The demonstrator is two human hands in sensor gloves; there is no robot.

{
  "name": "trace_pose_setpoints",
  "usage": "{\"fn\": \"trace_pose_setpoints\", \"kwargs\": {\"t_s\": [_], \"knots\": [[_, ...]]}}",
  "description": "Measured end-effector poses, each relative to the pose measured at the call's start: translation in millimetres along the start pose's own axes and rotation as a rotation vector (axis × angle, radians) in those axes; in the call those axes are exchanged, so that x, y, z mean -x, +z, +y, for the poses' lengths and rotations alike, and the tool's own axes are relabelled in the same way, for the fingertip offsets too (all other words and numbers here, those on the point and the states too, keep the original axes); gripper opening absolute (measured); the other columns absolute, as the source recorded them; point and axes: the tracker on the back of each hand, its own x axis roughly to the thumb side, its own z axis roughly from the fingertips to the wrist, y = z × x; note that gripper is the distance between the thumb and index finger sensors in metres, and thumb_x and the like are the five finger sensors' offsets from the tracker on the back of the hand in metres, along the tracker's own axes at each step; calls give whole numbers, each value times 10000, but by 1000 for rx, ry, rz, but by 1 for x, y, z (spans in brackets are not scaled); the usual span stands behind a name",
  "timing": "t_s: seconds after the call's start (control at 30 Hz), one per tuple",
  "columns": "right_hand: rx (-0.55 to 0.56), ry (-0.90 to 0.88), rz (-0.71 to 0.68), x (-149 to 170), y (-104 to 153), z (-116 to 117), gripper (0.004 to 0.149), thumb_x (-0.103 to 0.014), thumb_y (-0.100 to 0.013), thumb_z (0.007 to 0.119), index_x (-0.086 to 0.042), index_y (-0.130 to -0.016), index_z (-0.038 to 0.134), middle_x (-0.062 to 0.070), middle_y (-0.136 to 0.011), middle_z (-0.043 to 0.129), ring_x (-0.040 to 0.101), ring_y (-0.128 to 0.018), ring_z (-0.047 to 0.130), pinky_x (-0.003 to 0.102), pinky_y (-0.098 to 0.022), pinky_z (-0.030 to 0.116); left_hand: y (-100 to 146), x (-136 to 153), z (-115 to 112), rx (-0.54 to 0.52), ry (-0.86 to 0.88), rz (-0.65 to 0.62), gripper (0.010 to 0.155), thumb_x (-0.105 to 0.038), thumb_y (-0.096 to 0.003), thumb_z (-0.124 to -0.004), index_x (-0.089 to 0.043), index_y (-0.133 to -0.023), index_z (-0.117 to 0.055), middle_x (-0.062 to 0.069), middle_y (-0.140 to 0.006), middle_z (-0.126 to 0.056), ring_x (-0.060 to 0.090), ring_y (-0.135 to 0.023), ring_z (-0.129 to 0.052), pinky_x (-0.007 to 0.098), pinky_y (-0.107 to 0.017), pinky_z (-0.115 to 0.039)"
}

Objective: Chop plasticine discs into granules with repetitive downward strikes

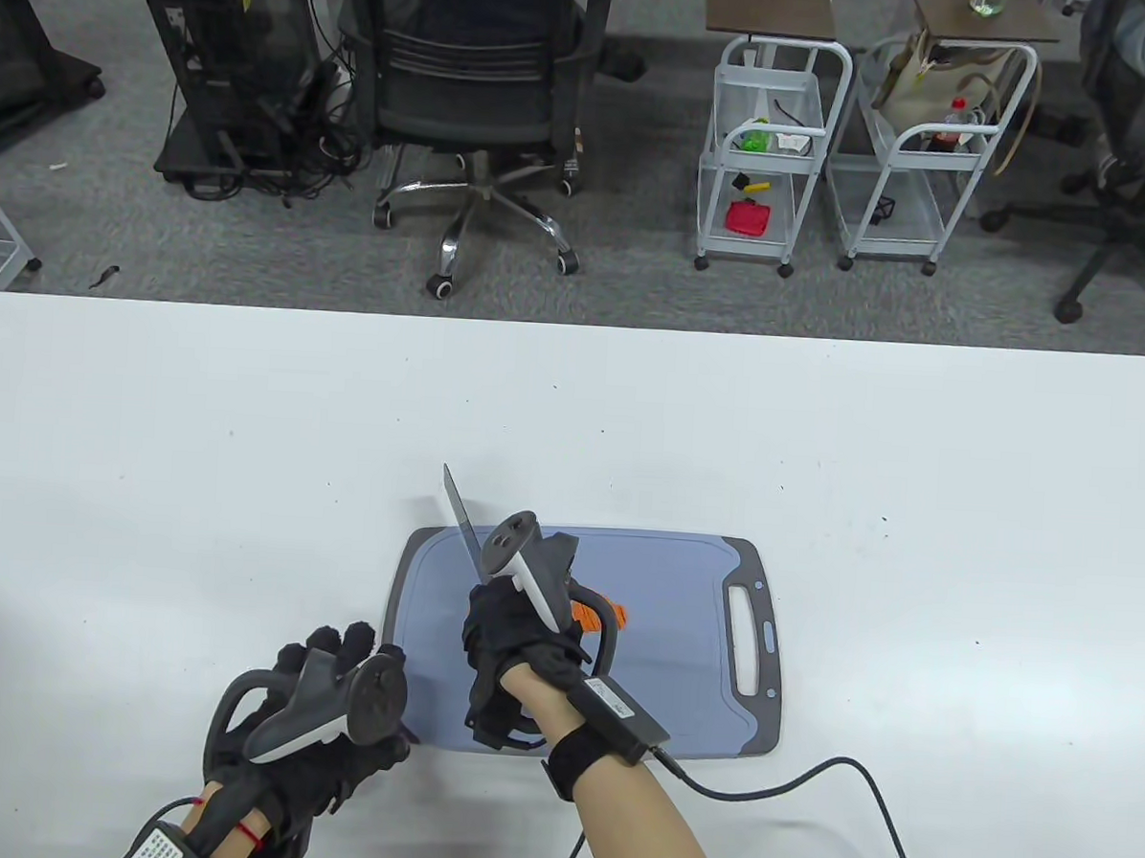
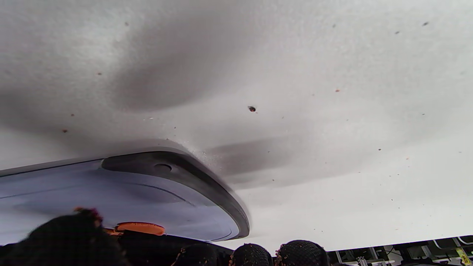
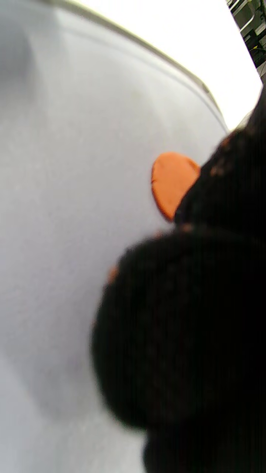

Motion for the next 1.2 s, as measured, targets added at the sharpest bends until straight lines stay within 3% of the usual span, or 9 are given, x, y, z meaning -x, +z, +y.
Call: {"fn": "trace_pose_setpoints", "kwargs": {"t_s": [0.17,0.23,0.4,0.57,0.77,0.87,1.0,1.1,1.2], "knots": [[43,23,-37,10,25,5,548,-529,-525,698,-63,-804,775,-15,-396,985,191,-74,1121,458,-156,949,-1,-1,1,-2,-19,0,895,-653,-320,-638,-274,-1105,-433,175,-1233,-373,533,-1088,-487,681,-752,-427],[-4,45,-30,12,19,14,549,-530,-523,696,-64,-803,769,-18,-393,983,188,-72,1120,458,-154,949,0,-2,0,4,-22,-3,896,-653,-320,-638,-274,-1105,-434,176,-1233,-375,535,-1087,-487,681,-751,-428],[38,72,2,-5,9,16,566,-543,-510,701,-54,-790,745,-28,-382,970,187,-62,1121,462,-152,952,0,-4,0,5,-25,1,898,-655,-319,-637,-274,-1106,-429,175,-1233,-373,534,-1088,-487,681,-752,-428],[6,69,2,-14,-2,5,554,-544,-511,701,-72,-794,765,-31,-388,977,184,-73,1123,456,-161,954,2,0,3,-10,-2,5,898,-654,-320,-637,-273,-1105,-428,174,-1234,-373,533,-1088,-487,681,-752,-427],[116,54,-56,6,23,-3,548,-534,-519,703,-70,-800,781,-17,-391,986,191,-73,1120,458,-156,949,0,2,3,-9,-15,9,898,-654,-320,-637,-274,-1106,-426,176,-1234,-371,533,-1089,-485,681,-752,-425],[52,14,-43,11,21,3,548,-531,-521,702,-66,-801,779,-13,-394,986,194,-76,1120,459,-158,948,0,0,2,0,-23,6,900,-655,-320,-637,-272,-1106,-428,176,-1234,-371,535,-1088,-486,681,-752,-426],[66,35,0,11,22,12,552,-531,-523,693,-60,-802,763,-19,-395,980,183,-76,1123,454,-153,952,0,-2,1,3,-27,1,900,-654,-320,-637,-272,-1107,-427,177,-1234,-371,536,-1088,-485,682,-752,-426],[-18,60,52,3,16,13,566,-533,-519,693,-44,-802,730,-16,-395,969,196,-76,1123,469,-156,948,0,-3,0,8,-36,2,898,-654,-320,-637,-274,-1106,-427,176,-1233,-375,533,-1088,-487,681,-752,-427],[47,55,43,-4,7,14,569,-545,-509,702,-54,-795,730,-29,-385,967,184,-70,1125,462,-155,954,0,-4,0,11,-34,3,900,-654,-320,-637,-271,-1106,-427,176,-1233,-372,534,-1088,-484,682,-752,-425]]}}
